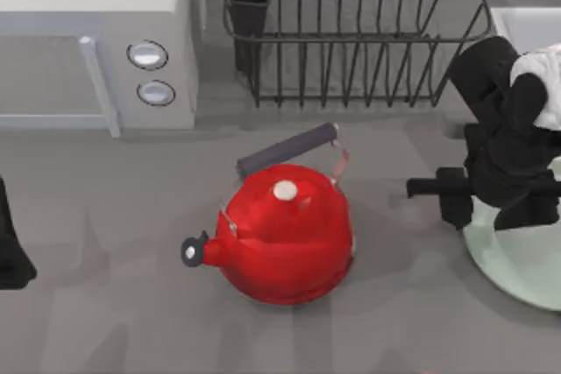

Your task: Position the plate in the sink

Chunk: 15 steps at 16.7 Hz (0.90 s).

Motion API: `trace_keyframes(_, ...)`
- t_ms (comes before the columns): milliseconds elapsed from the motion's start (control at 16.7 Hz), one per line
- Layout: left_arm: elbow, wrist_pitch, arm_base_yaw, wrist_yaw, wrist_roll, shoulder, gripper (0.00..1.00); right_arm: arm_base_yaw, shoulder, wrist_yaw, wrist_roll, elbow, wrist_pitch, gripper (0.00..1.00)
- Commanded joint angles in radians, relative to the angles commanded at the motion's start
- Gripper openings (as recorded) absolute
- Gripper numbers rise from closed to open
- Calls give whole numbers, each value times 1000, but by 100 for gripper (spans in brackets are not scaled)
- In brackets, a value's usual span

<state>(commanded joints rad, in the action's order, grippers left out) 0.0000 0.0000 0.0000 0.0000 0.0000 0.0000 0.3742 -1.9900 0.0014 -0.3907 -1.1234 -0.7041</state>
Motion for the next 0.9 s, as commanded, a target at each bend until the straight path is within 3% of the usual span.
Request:
trace_keyframes(600, 0, 0, 0, 0, 0, 0, 100, -12, 70, 6, 2, -38, -11, 0)
trace_keyframes(900, 0, 0, 0, 0, 0, 0, 100, -10, 52, 6, -1, -257, -230, 0)
